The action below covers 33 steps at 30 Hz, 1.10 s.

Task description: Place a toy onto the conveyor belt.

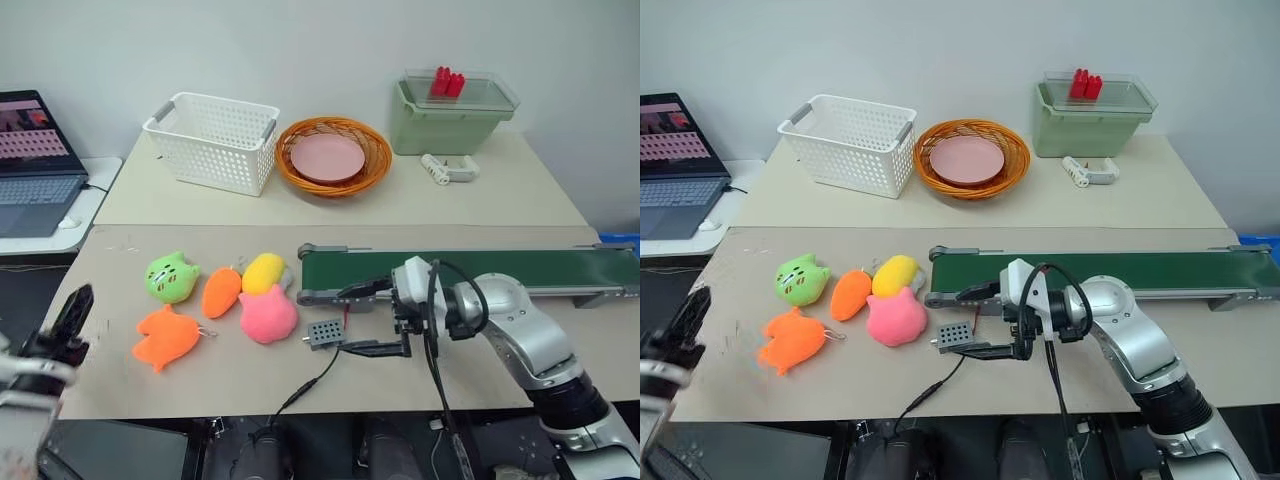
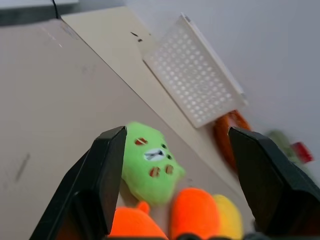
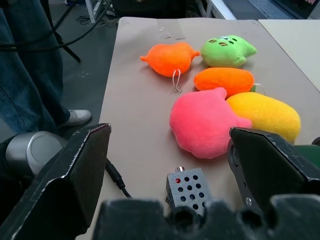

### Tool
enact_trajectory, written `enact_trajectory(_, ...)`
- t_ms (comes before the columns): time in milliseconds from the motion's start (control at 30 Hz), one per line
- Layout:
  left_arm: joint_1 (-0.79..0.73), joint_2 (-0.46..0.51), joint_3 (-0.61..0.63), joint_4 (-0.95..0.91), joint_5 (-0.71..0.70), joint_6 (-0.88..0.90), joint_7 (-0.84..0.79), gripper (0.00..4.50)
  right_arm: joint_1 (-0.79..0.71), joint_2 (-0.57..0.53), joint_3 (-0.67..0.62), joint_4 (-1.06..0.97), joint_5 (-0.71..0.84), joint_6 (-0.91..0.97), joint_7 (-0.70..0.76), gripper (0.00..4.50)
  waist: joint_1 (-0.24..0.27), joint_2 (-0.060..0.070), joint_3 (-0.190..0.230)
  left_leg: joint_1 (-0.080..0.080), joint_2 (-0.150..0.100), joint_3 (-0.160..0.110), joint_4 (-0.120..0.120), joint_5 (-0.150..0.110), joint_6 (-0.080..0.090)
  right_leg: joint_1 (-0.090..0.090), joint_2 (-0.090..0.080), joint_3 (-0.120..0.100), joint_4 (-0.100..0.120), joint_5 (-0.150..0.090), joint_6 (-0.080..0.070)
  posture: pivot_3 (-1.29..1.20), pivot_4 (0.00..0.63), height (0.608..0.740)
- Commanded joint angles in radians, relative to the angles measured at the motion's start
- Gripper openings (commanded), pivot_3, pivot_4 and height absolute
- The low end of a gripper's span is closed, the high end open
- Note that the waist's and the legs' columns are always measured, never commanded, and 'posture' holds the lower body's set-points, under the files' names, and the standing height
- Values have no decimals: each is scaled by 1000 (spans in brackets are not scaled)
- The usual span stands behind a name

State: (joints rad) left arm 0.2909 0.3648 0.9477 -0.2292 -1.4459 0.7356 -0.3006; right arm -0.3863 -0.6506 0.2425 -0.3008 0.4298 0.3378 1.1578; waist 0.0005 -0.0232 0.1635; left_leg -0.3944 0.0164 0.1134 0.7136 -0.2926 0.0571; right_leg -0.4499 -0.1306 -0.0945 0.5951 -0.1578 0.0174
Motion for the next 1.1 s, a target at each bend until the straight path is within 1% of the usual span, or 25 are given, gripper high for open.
enact_trajectory(33, 183, -82, 41, -54, -238, 64, -88, 3426, -18, 17, 3, 1, -5, -15, 11, 4500, 1, 0, 0, 0, 0, 0, 0, -1, -2, 0, 0, 0, 0, -3, -5, 0, 150, 740)
enact_trajectory(67, 220, -107, 22, -49, -236, 70, -108, 3426, -21, 21, 4, 7, -7, -16, 11, 4500, 2, 0, 0, 0, 0, 0, 0, -3, -5, 0, 0, 0, 0, -5, -6, 0, 150, 740)
enact_trajectory(133, 255, -152, -18, -29, -233, 57, -111, 3426, -27, 27, 4, 23, -13, -18, 12, 4500, 8, 0, 0, 0, 0, 1, 0, -6, 1, 0, 0, 0, 0, -9, -1, 0, 150, 740)
enact_trajectory(267, 259, -212, -76, -20, -267, 34, -84, 3426, -35, 35, 6, 42, -24, -23, 16, 4500, 21, 0, 0, 2, 0, -1, 1, -7, 1, -1, 1, -1, 0, -9, -3, 0, 150, 740)
enact_trajectory(333, 254, -234, -125, -20, -221, 21, -74, 3426, -37, 40, 3, 44, -25, -21, 16, 4500, 19, -1, 0, 2, 0, -1, 1, -8, 3, -1, 1, -1, 0, -9, -3, 0, 150, 740)
enact_trajectory(400, 235, -251, -167, -36, -208, 1, -52, 3426, -39, 42, -1, 45, -26, -18, 12, 4500, 14, -2, -1, 1, -1, 0, 1, -8, 6, 2, 1, 0, 0, -9, -3, 0, 150, 740)
enact_trajectory(433, 220, -256, -187, -44, -209, -9, -29, 3426, -39, 41, -5, 44, -25, -16, 12, 4500, 13, -2, -1, 0, -1, 0, 2, -5, 12, 2, 1, 0, 0, -8, -6, 0, 150, 740)
enact_trajectory(467, 208, -257, -202, -46, -202, -18, -8, 3426, -39, 41, -7, 42, -24, -15, 11, 4500, 14, -2, -1, -1, -1, 0, 2, -5, 12, 1, 1, 0, 0, -6, -9, 0, 150, 740)
enact_trajectory(600, 169, -268, -255, -47, -181, -56, 75, 3426, -34, 33, -19, 35, -23, -13, 8, 4500, 12, -2, -1, -1, -1, 0, 1, -5, 12, 1, 1, 0, 0, -6, -9, 0, 150, 740)
enact_trajectory(733, 160, -280, -292, -67, -194, -77, 123, 3426, -30, 27, -29, 31, -25, -13, -1, 4500, 10, -2, -1, -1, -1, 0, 2, -5, 12, 1, 1, 0, 0, -6, -10, 0, 150, 740)
enact_trajectory(867, 205, -297, -342, -143, -214, -75, 156, 3426, -19, 16, -40, 26, -26, -13, -11, 4500, 11, -2, -1, -1, -1, 0, 2, -5, 12, 1, 1, 0, 0, -6, -9, 0, 150, 740)
enact_trajectory(1000, 266, -303, -401, -204, -233, -62, 144, 3426, -11, 16, -40, 20, -27, -11, -16, 4500, 11, -2, -1, -1, -1, 0, 1, -5, 12, 1, 1, 0, 0, -6, -10, 0, 150, 740)
enact_trajectory(1100, 290, -306, -432, -218, -234, -75, 147, 3426, -10, 21, -41, 17, -28, -11, -22, 4500, 11, -2, -1, -1, -1, 0, 1, -5, 12, 1, 1, 0, 0, -6, -10, 0, 150, 740)
